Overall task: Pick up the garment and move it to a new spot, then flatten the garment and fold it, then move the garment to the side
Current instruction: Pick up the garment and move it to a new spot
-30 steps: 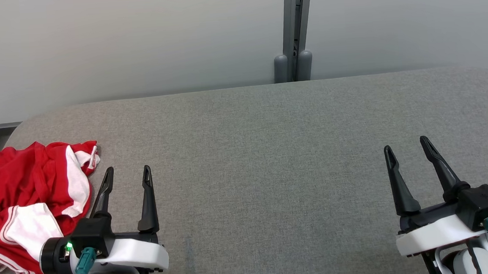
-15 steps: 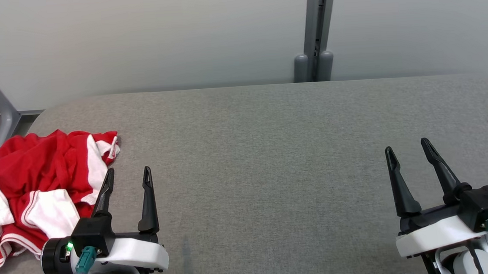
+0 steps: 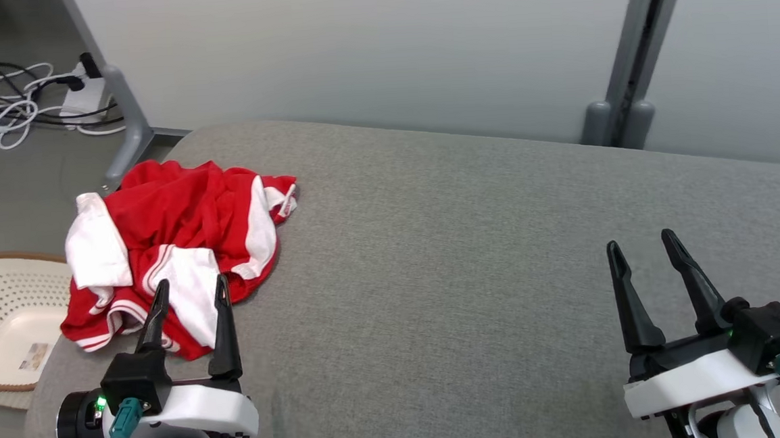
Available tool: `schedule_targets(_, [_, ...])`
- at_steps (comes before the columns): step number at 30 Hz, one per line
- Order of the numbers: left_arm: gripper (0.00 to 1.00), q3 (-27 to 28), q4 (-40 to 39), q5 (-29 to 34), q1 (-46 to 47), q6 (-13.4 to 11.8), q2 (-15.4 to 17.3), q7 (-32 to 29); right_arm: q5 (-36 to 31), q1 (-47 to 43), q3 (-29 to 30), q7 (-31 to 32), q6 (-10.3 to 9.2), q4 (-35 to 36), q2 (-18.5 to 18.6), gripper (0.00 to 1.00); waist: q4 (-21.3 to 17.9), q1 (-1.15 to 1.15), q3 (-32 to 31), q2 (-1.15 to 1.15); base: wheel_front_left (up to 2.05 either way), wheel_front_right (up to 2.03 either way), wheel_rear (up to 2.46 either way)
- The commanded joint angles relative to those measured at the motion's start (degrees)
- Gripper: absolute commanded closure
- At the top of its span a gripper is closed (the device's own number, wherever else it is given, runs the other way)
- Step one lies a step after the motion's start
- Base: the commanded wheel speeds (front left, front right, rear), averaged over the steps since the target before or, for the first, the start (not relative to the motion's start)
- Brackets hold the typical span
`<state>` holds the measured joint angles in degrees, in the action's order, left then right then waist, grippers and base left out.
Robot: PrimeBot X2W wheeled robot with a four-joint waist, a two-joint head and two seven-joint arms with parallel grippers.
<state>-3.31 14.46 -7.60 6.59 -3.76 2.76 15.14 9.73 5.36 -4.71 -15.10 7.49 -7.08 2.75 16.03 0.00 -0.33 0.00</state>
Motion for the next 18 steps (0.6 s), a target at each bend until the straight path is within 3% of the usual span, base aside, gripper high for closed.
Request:
schedule_targets(1, [0.00,0.53,0.20,-0.18,-0.16,0.18,0.23,0.02,0.65,0.32,-0.37,-0.10,0.00,0.12,0.28,0.00,2.74,0.00,-0.18,0.00,0.00,0.00,0.00])
schedule_targets(8, [0.00,2.20,0.58,-0.40,-0.97,0.82,0.22,0.02,2.05,-0.10,-0.64,-0.10,0.00,0.56,0.27,0.00,6.30,0.00,-0.07,0.00,0.00,0.00,0.00])
schedule_targets(18, [0.00,3.57,0.32,-0.39,-1.19,0.83,0.22,0.02,3.61,-0.26,-1.43,-0.10,0.00,1.15,0.28,0.00,6.95,0.00,0.11,0.00,0.00,0.00,0.00])
